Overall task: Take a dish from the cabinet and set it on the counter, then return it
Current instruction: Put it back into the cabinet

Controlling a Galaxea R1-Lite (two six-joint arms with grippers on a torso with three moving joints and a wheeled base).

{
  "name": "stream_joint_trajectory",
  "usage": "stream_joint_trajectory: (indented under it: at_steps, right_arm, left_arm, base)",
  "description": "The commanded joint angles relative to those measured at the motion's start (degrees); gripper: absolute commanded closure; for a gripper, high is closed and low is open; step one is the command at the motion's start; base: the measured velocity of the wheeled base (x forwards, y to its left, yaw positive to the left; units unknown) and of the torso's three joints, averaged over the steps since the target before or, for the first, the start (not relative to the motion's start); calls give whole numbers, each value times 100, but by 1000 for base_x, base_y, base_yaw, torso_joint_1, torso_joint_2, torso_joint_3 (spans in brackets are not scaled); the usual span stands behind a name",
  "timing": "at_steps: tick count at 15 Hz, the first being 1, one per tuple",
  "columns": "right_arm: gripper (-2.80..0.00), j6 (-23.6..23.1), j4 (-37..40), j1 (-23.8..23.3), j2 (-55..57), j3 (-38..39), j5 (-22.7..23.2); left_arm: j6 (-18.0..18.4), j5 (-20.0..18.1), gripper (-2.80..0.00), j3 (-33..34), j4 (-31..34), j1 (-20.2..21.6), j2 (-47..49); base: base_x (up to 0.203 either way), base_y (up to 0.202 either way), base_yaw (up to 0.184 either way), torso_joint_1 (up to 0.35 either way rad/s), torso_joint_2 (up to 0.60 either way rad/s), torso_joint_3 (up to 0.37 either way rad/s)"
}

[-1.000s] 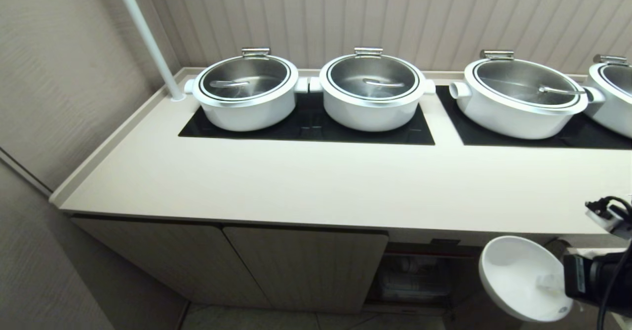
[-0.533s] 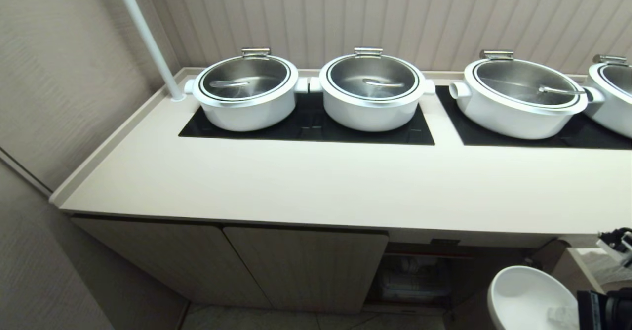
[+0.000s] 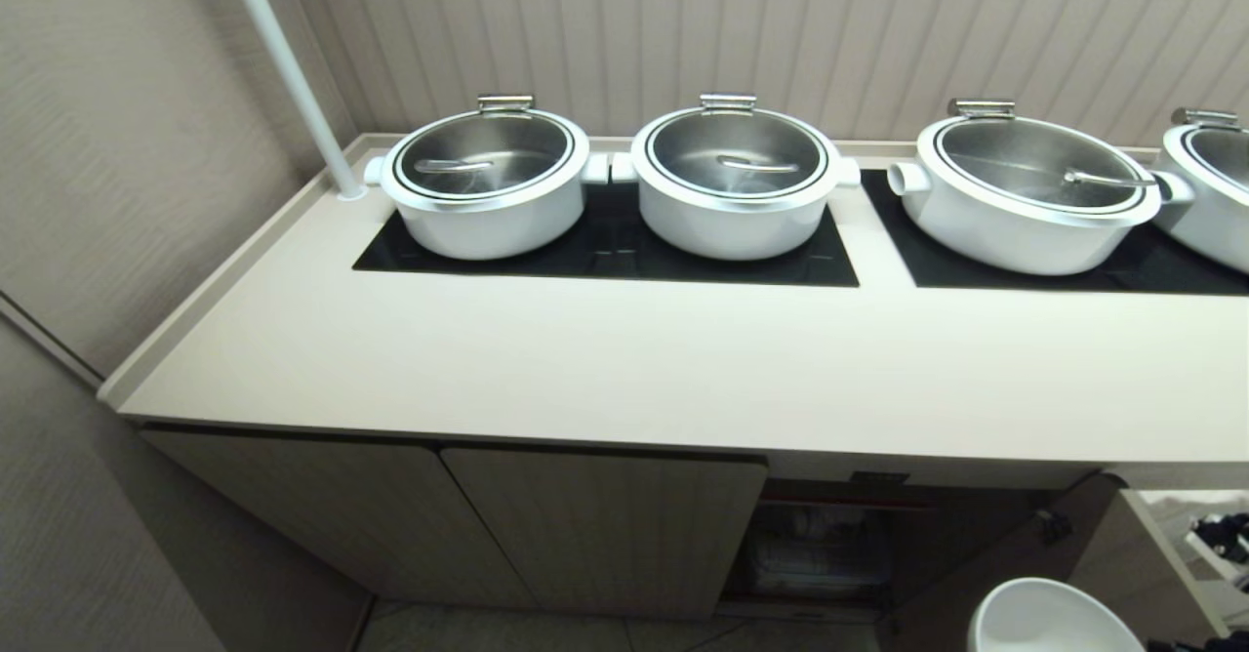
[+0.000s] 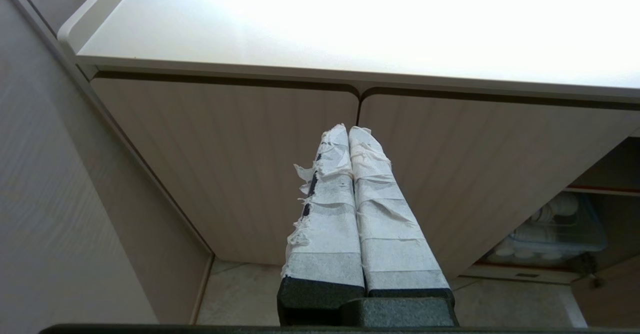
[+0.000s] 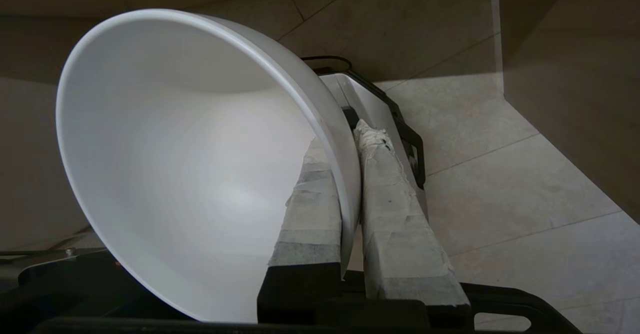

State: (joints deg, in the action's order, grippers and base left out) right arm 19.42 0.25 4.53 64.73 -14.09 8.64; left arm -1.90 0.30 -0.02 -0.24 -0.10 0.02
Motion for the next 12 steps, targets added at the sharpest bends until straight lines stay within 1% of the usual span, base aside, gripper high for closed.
stream_joint_trajectory:
  at_steps: [1, 3, 7, 10, 12]
  right_arm:
    - [0, 23, -34, 9, -22, 73, 6]
    - [0, 57, -65, 32, -13, 139, 10]
    - [0, 70, -553, 162, 22, 477, -12]
    - [0, 92, -588, 171, 59, 548, -12]
    - [0, 323, -597, 162, 66, 548, -19]
  left_arm:
    - [-3, 5, 0, -6, -2, 1, -2]
    - [-3, 5, 0, -6, -2, 1, -2]
    - [-3, 5, 0, 2, -2, 1, -2]
    - [-3, 2, 0, 1, -2, 1, -2]
    - [-3, 5, 0, 2, -2, 1, -2]
  base:
    - [0, 0, 0, 0, 0, 0]
    - [0, 0, 0, 0, 0, 0]
    - [0, 0, 0, 0, 0, 0]
    - [0, 0, 0, 0, 0, 0]
    - [0, 0, 0, 0, 0, 0]
